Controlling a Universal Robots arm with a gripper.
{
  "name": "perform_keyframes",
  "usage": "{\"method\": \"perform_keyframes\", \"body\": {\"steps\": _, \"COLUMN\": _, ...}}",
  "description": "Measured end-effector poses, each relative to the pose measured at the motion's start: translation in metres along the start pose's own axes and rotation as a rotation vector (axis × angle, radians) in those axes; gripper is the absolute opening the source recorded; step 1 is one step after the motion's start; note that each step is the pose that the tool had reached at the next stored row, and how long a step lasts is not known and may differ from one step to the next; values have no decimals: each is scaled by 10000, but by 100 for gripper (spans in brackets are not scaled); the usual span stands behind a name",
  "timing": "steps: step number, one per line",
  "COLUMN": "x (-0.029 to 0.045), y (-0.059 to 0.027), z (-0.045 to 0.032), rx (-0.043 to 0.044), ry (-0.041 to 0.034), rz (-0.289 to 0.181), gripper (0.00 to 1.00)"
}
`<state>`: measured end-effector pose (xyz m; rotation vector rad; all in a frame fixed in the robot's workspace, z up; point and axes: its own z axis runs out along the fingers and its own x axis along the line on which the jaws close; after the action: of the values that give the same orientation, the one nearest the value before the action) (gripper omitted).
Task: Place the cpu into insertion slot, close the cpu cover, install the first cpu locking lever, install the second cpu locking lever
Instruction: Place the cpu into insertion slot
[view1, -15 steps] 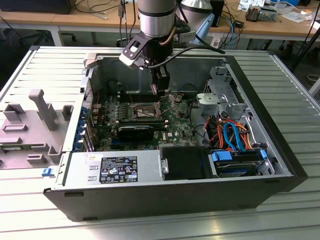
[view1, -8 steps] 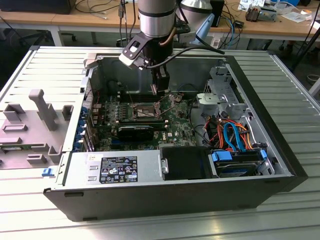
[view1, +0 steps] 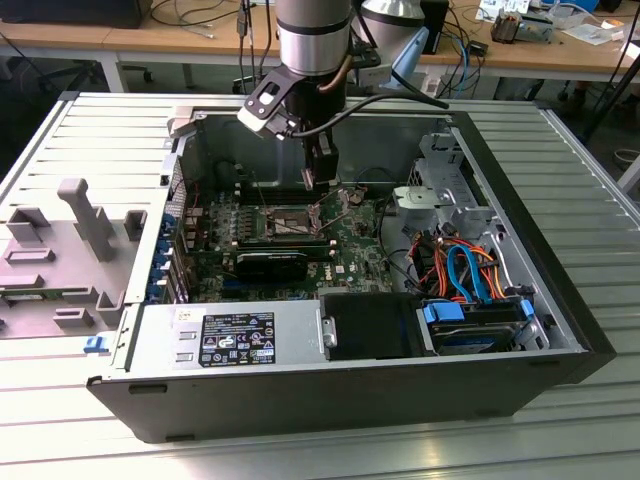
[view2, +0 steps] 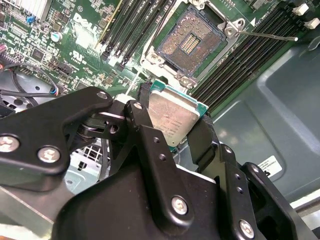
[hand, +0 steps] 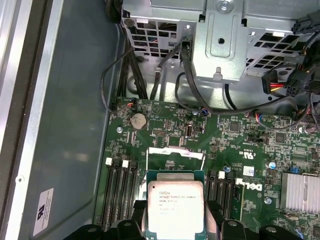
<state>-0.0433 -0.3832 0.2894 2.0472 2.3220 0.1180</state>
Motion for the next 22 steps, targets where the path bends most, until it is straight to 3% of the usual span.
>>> {"method": "perform_keyframes", "body": {"steps": 22, "x": 0, "y": -1, "z": 14, "rx": -6, "ry": -28, "rz": 327, "gripper": 55}}
